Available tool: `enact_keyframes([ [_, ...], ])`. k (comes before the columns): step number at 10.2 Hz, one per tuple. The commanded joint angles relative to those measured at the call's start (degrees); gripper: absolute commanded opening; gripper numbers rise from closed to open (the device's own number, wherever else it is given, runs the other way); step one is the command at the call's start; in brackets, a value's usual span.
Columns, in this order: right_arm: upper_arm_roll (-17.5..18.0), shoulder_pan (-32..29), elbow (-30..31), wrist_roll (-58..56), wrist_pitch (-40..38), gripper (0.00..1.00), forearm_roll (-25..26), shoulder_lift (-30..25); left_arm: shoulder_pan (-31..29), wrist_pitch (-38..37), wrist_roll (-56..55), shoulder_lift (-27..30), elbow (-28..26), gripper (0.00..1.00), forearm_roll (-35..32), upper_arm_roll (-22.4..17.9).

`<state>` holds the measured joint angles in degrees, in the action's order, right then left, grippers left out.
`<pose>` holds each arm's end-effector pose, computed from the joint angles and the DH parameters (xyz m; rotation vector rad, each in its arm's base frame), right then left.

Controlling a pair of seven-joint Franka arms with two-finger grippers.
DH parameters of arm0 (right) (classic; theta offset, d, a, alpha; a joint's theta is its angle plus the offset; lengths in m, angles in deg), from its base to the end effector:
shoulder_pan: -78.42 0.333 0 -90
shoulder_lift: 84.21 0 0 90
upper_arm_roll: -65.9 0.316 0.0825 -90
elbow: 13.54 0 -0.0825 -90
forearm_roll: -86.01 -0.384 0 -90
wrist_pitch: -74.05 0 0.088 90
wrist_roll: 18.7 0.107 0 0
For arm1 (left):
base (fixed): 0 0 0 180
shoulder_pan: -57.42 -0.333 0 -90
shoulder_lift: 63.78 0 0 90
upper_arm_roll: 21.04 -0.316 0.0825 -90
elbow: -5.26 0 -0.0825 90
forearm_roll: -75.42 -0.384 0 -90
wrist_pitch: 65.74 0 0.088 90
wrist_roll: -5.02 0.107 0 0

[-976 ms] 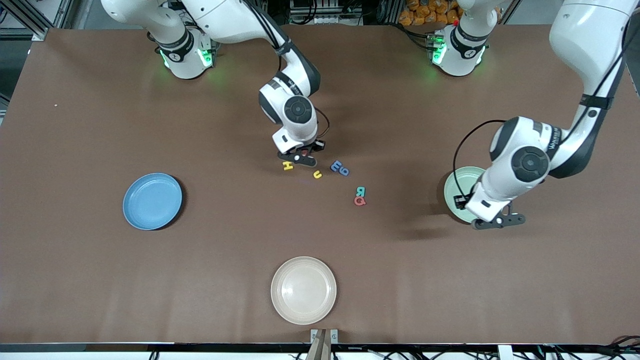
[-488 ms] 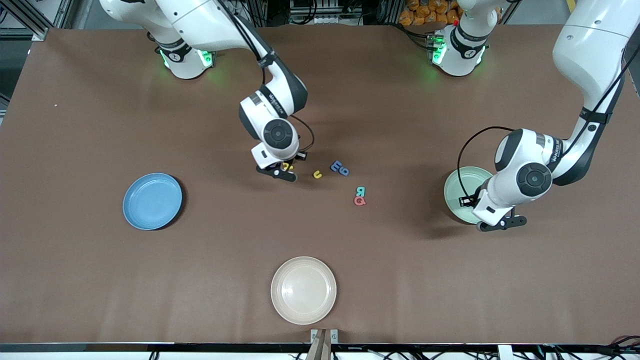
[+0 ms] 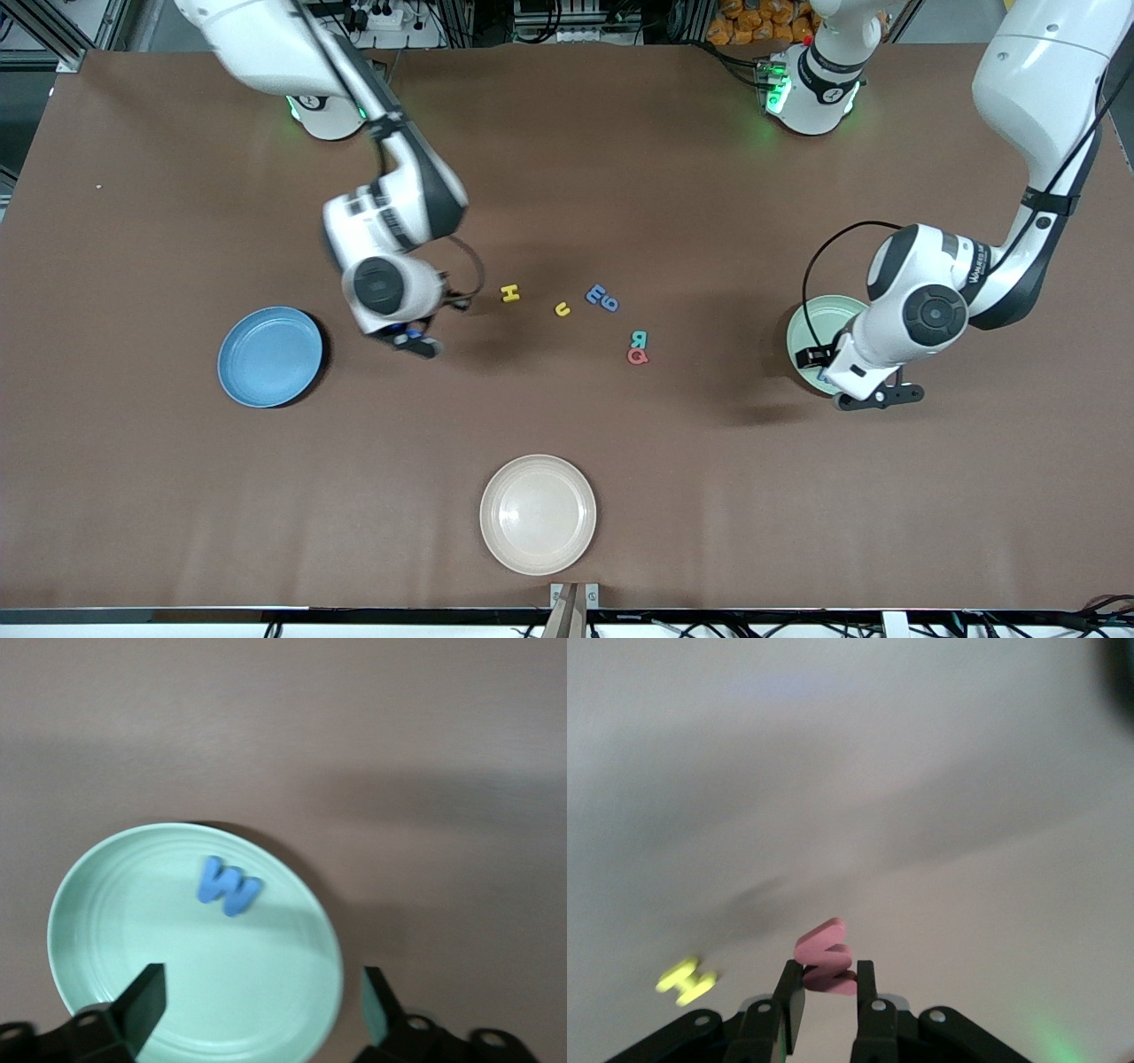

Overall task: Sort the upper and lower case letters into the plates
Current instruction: 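Carry the pink w onto the blue plate with the right gripper and release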

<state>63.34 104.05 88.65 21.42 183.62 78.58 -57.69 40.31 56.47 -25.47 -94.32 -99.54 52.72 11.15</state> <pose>0.5611 0.2509 0.2737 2.9566 -0.5384 -0.5042 0.6175 -0.1248 0.2679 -3.0496 -0.1190 0.1500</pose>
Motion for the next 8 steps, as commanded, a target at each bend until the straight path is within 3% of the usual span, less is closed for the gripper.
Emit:
enact_keyframes([
  [1,1.0,-7.8,1.0,-6.0,-0.4,0.0,5.2,-0.9,2.5,-4.2,-3.6,1.2,2.7,1.0,2.4,3.8],
  [5,1.1,-21.8,1.3,-20.0,4.8,0.0,12.3,0.2,14.1,-3.3,-10.8,-2.1,4.5,1.0,1.0,4.4],
  [8,1.0,-25.4,1.9,-24.3,13.3,0.0,14.2,5.1,20.9,-1.3,-10.9,-6.0,7.2,1.0,-0.8,3.8],
])
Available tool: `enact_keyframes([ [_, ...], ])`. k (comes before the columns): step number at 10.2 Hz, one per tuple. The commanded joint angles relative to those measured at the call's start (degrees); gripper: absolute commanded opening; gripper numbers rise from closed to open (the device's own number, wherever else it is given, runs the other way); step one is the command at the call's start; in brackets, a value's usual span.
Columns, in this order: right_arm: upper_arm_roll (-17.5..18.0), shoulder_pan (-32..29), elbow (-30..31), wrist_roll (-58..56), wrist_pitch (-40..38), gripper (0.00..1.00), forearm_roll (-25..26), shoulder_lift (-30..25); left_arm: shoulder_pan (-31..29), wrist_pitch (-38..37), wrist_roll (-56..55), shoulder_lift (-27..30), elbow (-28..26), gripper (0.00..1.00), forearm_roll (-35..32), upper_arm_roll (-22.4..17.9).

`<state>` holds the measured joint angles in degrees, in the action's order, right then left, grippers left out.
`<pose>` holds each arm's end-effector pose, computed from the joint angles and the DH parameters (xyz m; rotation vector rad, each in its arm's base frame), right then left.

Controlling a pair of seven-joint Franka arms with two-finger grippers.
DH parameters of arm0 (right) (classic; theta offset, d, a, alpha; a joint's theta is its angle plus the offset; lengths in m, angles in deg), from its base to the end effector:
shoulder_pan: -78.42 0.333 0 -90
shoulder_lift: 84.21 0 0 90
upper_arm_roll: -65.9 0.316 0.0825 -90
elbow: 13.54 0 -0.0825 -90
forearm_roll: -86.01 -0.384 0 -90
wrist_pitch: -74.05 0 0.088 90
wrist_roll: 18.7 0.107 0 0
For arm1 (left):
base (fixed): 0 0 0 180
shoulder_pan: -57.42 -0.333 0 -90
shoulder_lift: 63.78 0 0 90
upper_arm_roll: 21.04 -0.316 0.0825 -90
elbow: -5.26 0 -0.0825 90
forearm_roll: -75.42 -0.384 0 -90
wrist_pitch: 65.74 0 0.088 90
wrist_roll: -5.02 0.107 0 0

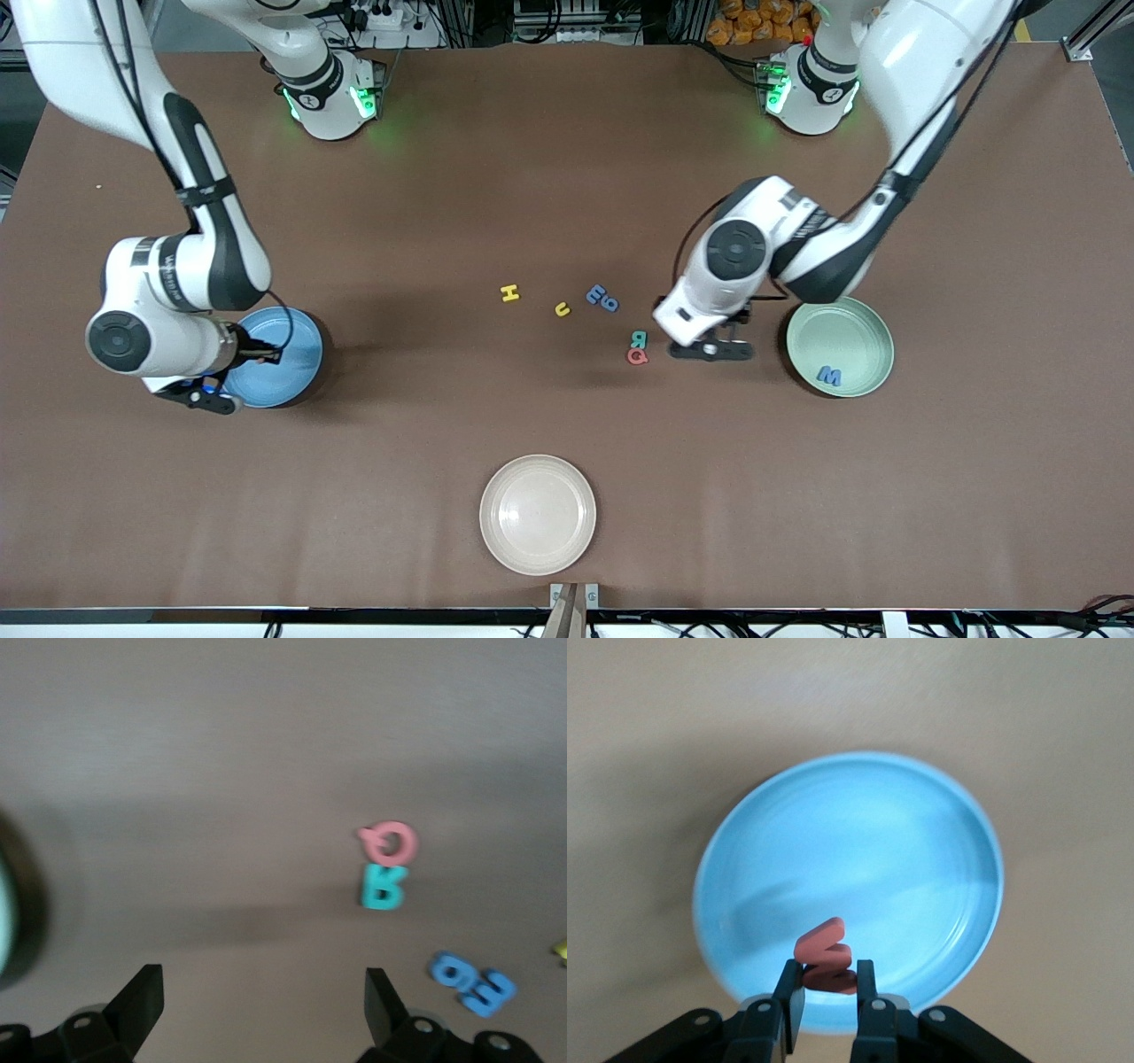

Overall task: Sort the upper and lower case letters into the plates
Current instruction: 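Carry the pink w onto the blue plate with the right gripper and release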

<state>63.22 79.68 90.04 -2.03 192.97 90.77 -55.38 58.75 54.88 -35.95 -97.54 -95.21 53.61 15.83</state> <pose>0.6244 -0.0180 0.2479 2.9761 -0.3949 -0.3335 0.5413 -0.3557 0.2791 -3.0943 0.1572 0.1446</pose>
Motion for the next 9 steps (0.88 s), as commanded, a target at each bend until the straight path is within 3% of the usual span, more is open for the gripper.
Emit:
enact_keyframes([
  [1,1.2,-1.2,0.6,-0.9,4.6,0.07,2.1,3.2,3.4,1.6,-0.4,-3.7,3.2,0.94,-3.6,-1.1],
  [2,1.2,-1.0,0.7,-0.9,4.5,0.38,2.1,3.2,4.1,3.0,-0.4,-4.9,3.2,0.9,-6.0,-1.1],
  [3,1.2,-1.1,0.7,-1.2,4.1,0.99,2.1,3.2,4.6,4.7,-0.4,-6.3,3.2,0.89,-8.5,-1.1],
  [5,1.3,-0.7,0.7,-1.1,3.0,1.0,2.0,2.6,5.1,8.5,-1.1,-8.9,3.3,0.86,-9.2,-1.3],
  [9,3.6,0.4,0.6,0.2,-2.0,1.0,1.2,-1.7,14.7,10.3,-4.4,-10.4,3.4,0.81,-8.6,-10.8],
])
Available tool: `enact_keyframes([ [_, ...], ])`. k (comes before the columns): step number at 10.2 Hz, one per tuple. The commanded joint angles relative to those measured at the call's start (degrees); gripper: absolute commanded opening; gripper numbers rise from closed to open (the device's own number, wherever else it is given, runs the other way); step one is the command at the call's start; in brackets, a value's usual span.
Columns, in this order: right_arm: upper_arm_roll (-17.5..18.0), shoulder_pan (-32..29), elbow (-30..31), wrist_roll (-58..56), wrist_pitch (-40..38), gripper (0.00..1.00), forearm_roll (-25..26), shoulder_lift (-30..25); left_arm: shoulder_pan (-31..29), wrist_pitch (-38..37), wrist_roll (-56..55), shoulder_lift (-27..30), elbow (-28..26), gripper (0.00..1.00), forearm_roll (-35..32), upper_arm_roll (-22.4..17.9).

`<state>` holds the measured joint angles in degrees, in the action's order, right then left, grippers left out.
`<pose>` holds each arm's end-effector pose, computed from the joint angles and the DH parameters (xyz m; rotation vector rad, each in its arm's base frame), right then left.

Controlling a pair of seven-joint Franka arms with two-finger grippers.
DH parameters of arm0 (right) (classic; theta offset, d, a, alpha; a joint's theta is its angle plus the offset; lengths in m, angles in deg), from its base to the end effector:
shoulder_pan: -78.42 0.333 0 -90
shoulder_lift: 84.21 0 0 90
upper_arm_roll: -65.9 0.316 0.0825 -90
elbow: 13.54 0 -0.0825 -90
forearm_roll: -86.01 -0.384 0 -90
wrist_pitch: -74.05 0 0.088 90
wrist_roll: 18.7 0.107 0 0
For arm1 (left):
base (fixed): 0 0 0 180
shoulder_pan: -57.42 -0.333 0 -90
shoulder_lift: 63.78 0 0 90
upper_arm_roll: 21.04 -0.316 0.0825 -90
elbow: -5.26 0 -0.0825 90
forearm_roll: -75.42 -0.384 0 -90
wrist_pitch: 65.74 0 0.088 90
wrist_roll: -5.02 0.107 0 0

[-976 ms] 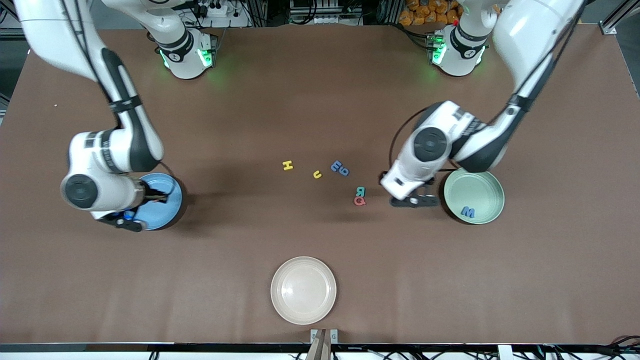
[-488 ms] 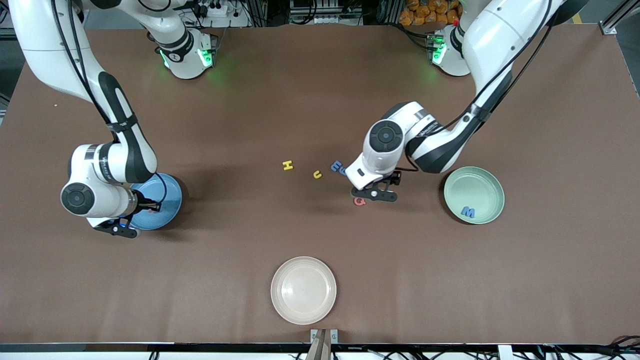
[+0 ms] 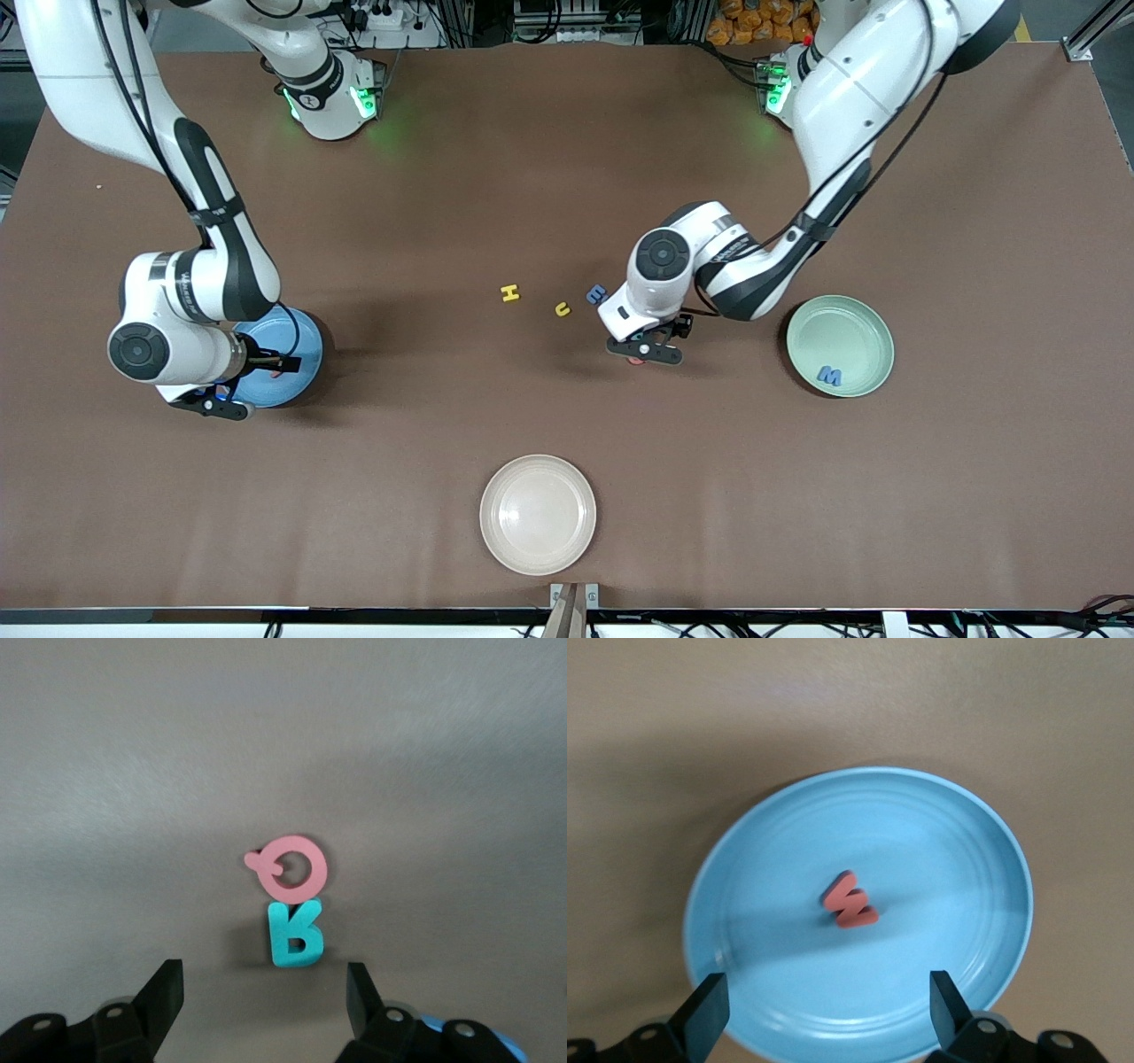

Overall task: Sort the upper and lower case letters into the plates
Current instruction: 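Grasp the teal letter with the left gripper and carry it to the green plate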

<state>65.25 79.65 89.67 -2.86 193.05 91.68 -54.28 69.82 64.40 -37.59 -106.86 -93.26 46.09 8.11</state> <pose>0.6252 0.0017 0.2383 2.9852 -0.3097 -0.3499 0.5201 -0.4056 0.1857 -3.0527 0.3526 0.0489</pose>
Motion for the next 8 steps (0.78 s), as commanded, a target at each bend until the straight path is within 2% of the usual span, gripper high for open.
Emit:
enact_keyframes([
  [1,2.6,0.4,1.3,3.0,-2.5,1.0,0.2,-3.5,3.9,1.5,-3.7,-1.6,1.8,0.79,-1.1,-3.4],
  [2,4.8,0.5,1.8,6.7,-2.6,1.0,0.2,-3.7,3.9,1.5,-3.9,-2.0,2.3,0.78,-1.0,-3.4],
  [4,9.4,0.5,2.3,13.9,-2.4,1.0,0.2,-3.7,3.9,1.5,-3.9,-2.2,2.5,0.71,-1.0,-3.4],
  [6,14.0,1.0,4.0,21.0,-0.9,1.0,0.2,-3.7,3.7,1.7,-3.8,-2.4,2.6,0.54,-1.0,-3.4],
  [8,17.4,1.8,4.0,26.5,-1.0,1.0,0.2,-3.7,3.5,1.7,-3.8,-2.5,2.8,0.42,-0.8,-3.4],
])
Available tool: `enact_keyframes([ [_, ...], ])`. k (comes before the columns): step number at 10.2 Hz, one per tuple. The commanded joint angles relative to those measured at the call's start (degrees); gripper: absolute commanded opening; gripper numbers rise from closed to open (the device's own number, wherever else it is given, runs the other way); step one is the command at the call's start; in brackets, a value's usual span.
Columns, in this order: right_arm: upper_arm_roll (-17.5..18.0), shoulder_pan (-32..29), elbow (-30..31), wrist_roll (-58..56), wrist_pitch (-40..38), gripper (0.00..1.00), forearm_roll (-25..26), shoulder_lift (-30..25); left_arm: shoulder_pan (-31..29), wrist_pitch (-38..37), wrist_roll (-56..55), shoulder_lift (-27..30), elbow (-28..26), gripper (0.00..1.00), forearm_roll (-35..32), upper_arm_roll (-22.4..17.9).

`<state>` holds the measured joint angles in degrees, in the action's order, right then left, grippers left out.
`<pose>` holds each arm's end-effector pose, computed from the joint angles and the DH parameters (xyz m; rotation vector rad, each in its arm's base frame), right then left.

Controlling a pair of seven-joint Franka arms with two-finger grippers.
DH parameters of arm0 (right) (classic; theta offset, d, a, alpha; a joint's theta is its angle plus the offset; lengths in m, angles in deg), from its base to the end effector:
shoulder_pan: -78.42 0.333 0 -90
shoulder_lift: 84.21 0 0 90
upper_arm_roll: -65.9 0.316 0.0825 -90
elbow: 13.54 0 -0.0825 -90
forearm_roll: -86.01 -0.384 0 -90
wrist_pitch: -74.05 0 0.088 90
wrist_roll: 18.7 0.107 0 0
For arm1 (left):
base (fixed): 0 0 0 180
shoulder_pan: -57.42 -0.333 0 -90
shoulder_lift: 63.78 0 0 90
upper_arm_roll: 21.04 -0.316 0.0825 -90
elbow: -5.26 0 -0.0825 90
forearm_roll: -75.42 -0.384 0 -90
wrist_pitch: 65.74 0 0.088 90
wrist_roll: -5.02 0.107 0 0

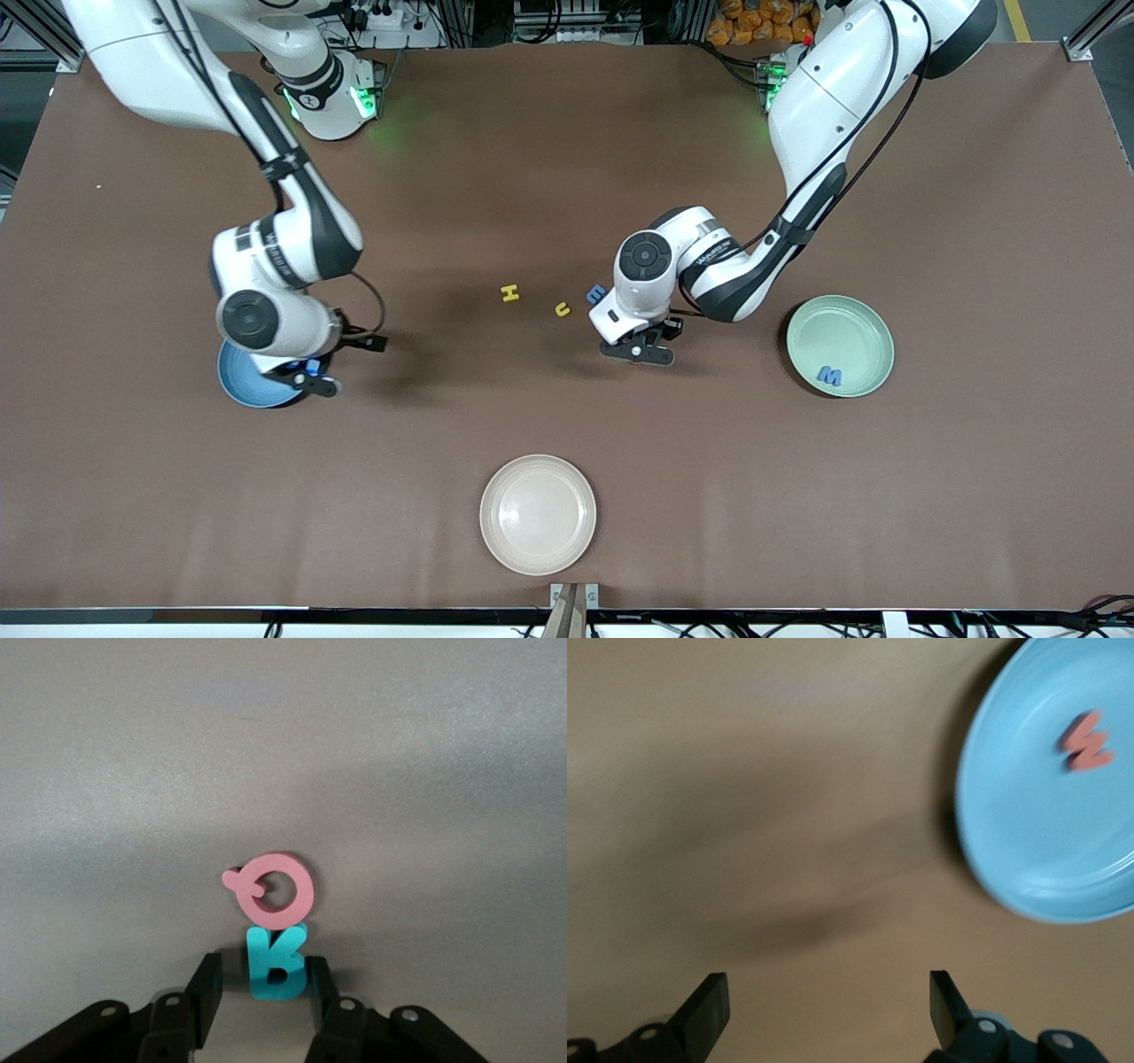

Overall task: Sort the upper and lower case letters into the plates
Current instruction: 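Grasp the teal letter with the left gripper and carry it to the green plate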

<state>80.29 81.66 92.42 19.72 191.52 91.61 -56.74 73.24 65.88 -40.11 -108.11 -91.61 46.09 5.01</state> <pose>0.5860 0.1729 0.2522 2.9905 -0.4800 -0.3780 0.5216 -0.4151 0.1753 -3.0508 0.3019 0.0087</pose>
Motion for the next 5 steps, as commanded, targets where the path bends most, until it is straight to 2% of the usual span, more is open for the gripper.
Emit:
enact_keyframes([
  [1,4.0,-0.3,1.2,6.8,0.6,1.0,0.3,-1.0,-0.1,0.3,-1.3,-1.5,1.2,0.4,-0.7,-0.3],
  [3,6.1,-0.3,1.3,8.2,0.7,1.0,0.3,-0.8,-0.2,1.1,-1.5,-1.7,1.2,0.4,-0.7,-0.3],
  [4,6.7,-0.2,1.3,8.4,0.7,1.0,0.3,-0.7,-0.3,1.4,-1.5,-1.9,1.2,0.33,-0.7,-0.4],
  [5,7.4,0.4,1.3,10.1,0.7,1.0,0.2,-0.5,-0.3,1.4,-1.5,-1.9,1.2,0.2,-0.7,-0.4],
])
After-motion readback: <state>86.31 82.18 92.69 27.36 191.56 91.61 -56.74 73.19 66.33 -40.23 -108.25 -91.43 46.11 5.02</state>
